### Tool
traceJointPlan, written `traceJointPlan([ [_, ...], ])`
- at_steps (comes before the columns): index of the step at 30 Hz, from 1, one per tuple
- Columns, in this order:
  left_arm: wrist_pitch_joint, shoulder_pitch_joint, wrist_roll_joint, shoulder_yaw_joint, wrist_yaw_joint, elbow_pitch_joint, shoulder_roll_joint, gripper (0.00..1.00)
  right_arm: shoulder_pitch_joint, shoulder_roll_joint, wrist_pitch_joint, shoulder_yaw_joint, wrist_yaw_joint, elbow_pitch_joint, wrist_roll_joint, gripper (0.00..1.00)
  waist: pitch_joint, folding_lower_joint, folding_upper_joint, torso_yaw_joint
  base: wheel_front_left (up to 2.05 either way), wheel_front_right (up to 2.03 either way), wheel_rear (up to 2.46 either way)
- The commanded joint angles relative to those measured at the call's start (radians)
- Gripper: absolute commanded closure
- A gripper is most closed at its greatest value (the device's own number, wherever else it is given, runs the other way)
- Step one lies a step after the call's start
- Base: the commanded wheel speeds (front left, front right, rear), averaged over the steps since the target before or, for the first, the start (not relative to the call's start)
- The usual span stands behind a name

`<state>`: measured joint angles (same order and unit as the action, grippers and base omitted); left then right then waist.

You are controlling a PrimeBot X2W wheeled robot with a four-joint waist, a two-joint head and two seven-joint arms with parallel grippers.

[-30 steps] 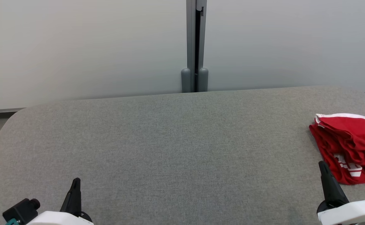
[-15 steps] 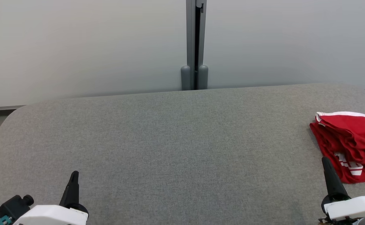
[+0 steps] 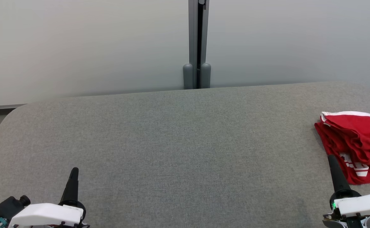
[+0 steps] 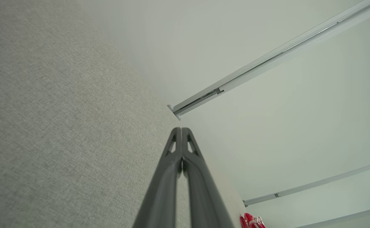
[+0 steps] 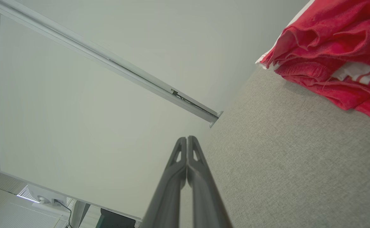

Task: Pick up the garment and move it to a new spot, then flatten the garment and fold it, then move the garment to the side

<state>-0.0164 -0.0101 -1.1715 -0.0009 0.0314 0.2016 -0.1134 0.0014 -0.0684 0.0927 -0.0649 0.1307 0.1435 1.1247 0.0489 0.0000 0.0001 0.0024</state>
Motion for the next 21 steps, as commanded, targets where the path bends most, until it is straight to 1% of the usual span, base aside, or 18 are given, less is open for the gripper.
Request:
traceJointPlan([
  [1,-0.003,0.038,-0.023,0.012,0.01,-0.006,-0.002,1.0,-0.022,-0.002,0.002,-0.007,0.0,-0.003,0.028,1.0,-0.001,0.0,-0.0001,0.0,0.0,0.0,0.0],
  [21,-0.039,0.072,-0.182,0.052,0.045,0.013,0.021,1.0,-0.058,0.005,0.011,-0.024,0.0,0.037,0.2,1.0,-0.017,0.0,-0.0001,-0.001,0.0,0.0,0.0],
])
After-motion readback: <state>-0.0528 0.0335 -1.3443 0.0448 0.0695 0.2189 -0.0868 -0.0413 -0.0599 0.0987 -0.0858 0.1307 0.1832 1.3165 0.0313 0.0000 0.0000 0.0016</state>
